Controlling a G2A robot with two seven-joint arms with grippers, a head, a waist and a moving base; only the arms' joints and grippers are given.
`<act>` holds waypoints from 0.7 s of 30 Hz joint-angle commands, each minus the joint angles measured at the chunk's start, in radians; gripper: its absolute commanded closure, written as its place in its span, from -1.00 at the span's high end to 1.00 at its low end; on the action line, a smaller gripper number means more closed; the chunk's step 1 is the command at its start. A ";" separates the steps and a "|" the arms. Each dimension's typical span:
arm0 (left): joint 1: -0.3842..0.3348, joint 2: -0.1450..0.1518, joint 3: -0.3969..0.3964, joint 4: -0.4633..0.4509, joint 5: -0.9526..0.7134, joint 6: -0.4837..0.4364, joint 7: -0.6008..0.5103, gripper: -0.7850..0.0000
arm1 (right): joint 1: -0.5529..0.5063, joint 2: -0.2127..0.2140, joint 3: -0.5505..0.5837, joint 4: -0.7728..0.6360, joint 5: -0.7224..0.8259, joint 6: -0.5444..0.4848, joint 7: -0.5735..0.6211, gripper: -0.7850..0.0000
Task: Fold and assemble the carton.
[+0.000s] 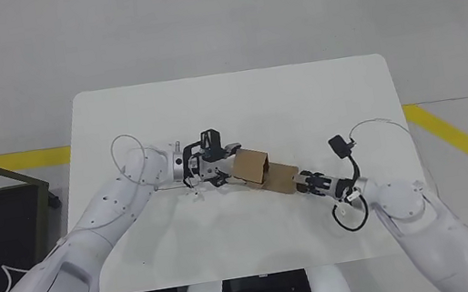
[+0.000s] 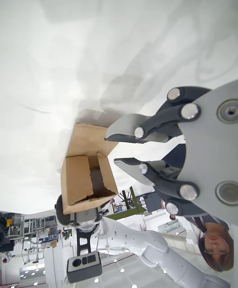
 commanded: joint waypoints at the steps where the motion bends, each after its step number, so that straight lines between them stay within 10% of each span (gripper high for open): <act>1: 0.001 0.001 -0.003 -0.003 0.000 -0.001 -0.002 0.44 | 0.009 -0.001 -0.007 0.016 -0.001 0.004 -0.001 -0.68; 21: -0.002 -0.008 -0.006 0.016 -0.021 -0.019 -0.024 0.29 | 0.035 -0.002 -0.028 0.071 0.017 0.001 0.003 -0.60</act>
